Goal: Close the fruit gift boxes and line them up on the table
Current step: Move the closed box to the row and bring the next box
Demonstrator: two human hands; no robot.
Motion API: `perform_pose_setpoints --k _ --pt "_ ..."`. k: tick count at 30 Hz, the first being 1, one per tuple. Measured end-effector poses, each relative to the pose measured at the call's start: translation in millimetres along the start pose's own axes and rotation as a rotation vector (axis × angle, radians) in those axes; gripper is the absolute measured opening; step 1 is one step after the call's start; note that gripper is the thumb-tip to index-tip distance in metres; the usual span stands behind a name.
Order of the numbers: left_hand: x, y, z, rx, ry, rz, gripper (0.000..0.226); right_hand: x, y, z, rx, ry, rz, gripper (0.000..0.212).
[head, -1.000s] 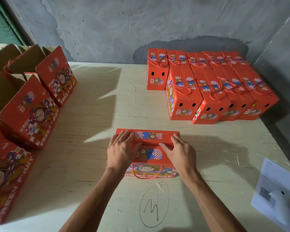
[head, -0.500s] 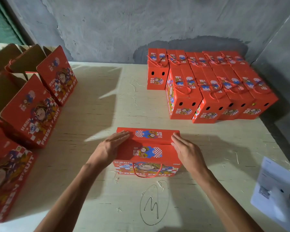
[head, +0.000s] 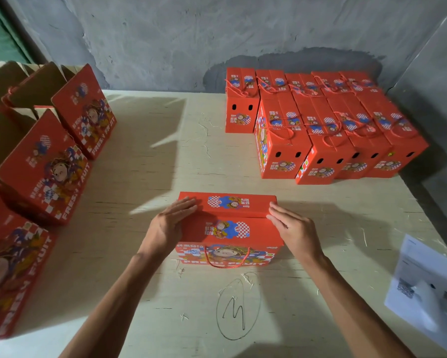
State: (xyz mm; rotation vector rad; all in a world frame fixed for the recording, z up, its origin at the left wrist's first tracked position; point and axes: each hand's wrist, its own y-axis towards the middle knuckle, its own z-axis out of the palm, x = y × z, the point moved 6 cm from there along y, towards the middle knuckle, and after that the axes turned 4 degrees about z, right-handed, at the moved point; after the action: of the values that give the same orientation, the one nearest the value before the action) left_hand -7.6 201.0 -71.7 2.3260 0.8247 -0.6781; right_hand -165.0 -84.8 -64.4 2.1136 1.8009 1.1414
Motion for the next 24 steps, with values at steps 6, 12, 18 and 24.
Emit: perform_pose_setpoints --k 6,12,18,24 --pt "-2 -3 1 -0.098 -0.078 -0.001 0.054 -1 -1 -2 -0.008 0.046 0.009 0.029" --pt "0 -14 12 -0.124 -0.213 -0.11 0.033 -7 -11 8 -0.043 0.121 0.17 0.018" --pt "-1 -14 20 -0.24 -0.225 -0.181 0.009 -24 -17 20 -0.031 0.326 0.376 0.024" --pt "15 -25 29 -0.269 -0.465 -0.653 0.056 -37 -35 41 0.153 0.648 0.842 0.031"
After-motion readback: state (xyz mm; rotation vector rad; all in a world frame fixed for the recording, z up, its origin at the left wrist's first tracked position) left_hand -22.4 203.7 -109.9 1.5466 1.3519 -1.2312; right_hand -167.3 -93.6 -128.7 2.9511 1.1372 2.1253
